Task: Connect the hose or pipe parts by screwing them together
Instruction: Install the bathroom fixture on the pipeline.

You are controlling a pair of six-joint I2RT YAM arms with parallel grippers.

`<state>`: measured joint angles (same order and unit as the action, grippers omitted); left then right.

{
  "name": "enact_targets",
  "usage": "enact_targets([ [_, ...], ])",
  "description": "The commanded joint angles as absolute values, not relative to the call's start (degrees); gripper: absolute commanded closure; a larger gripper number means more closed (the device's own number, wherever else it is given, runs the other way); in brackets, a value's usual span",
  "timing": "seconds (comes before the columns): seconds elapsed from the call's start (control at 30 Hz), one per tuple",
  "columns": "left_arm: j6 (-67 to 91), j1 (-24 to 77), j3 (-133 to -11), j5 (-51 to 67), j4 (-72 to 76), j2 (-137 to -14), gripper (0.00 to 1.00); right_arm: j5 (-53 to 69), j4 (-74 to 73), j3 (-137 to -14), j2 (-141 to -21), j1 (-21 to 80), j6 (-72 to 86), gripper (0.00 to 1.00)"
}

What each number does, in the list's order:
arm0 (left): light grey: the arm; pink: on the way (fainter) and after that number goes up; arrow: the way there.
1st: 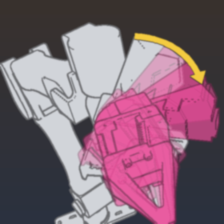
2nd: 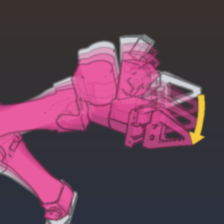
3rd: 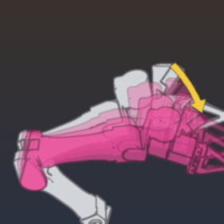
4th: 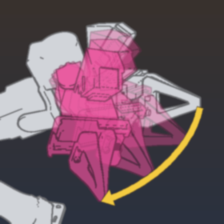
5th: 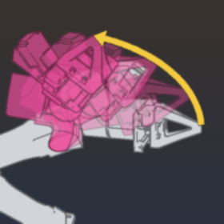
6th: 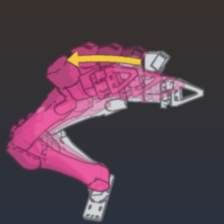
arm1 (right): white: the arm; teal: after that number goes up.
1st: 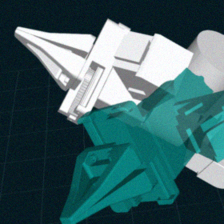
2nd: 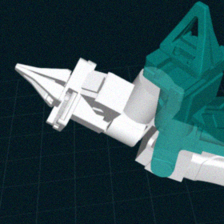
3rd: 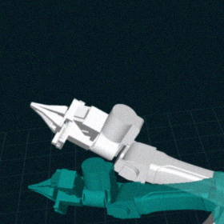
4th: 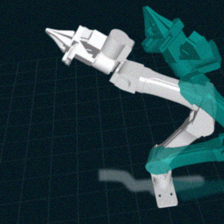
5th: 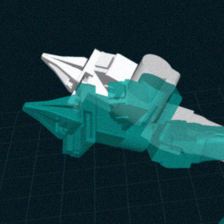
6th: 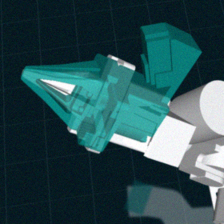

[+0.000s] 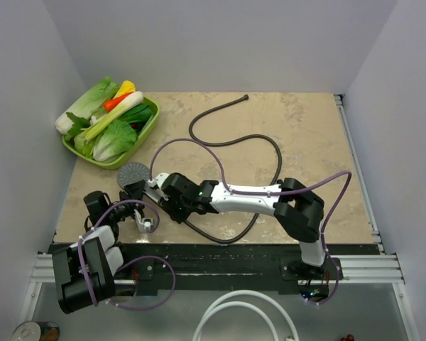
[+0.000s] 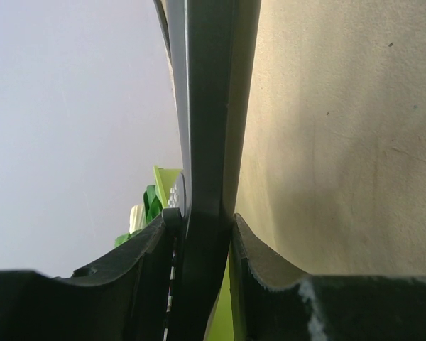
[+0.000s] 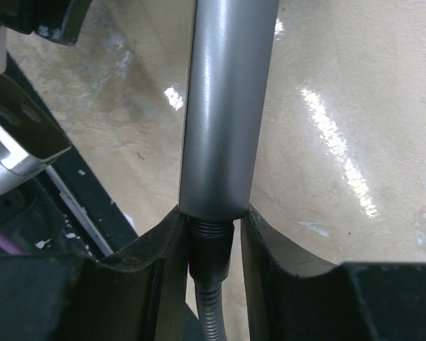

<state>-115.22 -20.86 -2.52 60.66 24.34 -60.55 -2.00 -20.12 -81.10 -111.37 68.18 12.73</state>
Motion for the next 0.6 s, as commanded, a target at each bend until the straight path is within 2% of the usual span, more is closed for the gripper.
enact_targets([
  [0.0,-156.09,-20.57,13.89,66.00,26.37,-59.41,1.00,8.85,-14.25,-81.39,-109.69,65.84,15.98,0.88],
  [0.23,-156.09,-20.65,13.89,66.09,26.10,-59.24,1.00,31.88,0.34,-75.59,-110.56,58.98,25.22,0.90],
  [0.57,-156.01,-20.65,13.89,66.36,26.54,-59.24,1.00,46.93,27.37,-70.24,-117.68,55.81,42.08,0.88],
])
